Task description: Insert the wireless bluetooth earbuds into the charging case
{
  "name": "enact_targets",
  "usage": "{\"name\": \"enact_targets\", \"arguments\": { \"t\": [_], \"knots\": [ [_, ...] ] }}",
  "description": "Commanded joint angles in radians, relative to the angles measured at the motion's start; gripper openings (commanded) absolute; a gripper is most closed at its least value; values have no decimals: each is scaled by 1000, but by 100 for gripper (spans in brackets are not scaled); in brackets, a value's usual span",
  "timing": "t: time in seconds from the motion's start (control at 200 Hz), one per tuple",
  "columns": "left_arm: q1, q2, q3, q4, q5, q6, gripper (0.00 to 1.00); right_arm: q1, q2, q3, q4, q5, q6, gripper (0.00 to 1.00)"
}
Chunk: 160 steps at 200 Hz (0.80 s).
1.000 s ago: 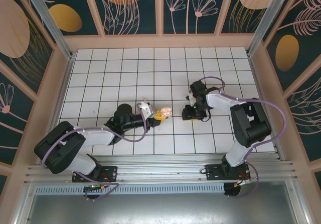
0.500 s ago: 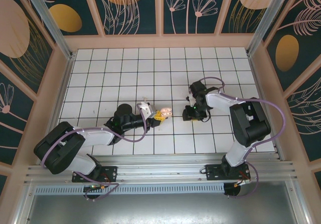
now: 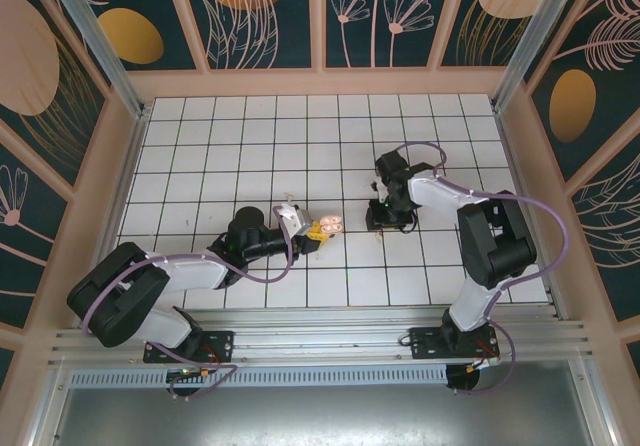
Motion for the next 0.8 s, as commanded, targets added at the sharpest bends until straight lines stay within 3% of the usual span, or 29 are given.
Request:
{"name": "enact_targets", "arguments": {
  "t": [0.0,0.415,0.796],
  "knots": [
    [-6,-21,16,7,-6,24,10,12,34,22,-26,9,-5,37],
    [-6,-15,22,4,-6,25,10,25,64,8,-25,11,2,32],
    [-6,-9,30,-3,-4,29,10,27,43,-11,-6,47,17,19]
  ]
}}
